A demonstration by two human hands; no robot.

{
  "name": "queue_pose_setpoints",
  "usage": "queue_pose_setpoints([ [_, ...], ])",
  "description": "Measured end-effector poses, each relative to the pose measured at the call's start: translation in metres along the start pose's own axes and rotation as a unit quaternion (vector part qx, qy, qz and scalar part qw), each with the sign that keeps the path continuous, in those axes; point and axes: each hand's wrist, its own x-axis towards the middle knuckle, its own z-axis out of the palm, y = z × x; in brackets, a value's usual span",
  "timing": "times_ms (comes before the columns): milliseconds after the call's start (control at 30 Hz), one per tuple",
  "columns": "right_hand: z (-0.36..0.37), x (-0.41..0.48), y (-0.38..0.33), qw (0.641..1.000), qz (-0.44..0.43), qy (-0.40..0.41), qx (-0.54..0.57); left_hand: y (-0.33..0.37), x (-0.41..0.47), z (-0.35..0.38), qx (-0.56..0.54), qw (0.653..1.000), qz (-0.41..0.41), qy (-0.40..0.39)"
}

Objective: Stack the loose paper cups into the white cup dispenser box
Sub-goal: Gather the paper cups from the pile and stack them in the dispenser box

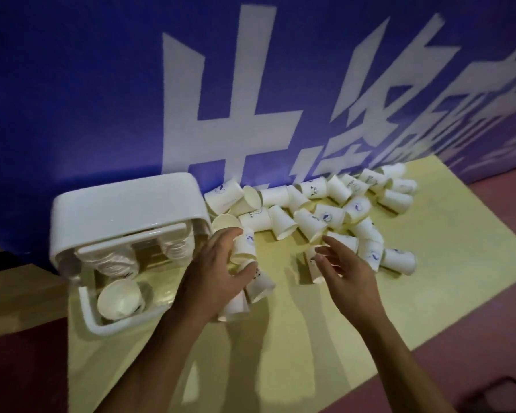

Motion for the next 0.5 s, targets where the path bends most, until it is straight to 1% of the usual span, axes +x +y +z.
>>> queue_pose_setpoints([
  [100,-0.039,0.018,0.041,1.0,0.016,-0.005,-0.001,0.013,0.042,0.038,0.073,0.997,0.004,0.023],
  [200,-0.071,0.044,0.081,0.999,0.025,-0.029,0.007,0.01,0.097,0.068,0.154,0.987,-0.027,0.039],
  [267,-0.09,0.059,0.104,0.998,0.029,-0.057,0.005,0.003,0.126,0.079,0.244,0.967,-0.054,0.042],
  [333,-0.108,0.072,0.124,0.997,0.032,-0.073,0.01,-0.003,0.147,0.084,0.307,0.947,-0.074,0.055],
  [433,-0.135,0.091,0.15,0.995,0.051,-0.08,0.016,-0.012,0.16,0.088,0.351,0.928,-0.107,0.063],
  [500,-0.149,0.104,0.166,0.996,0.059,-0.065,0.003,-0.018,0.161,0.089,0.378,0.918,-0.106,0.061],
])
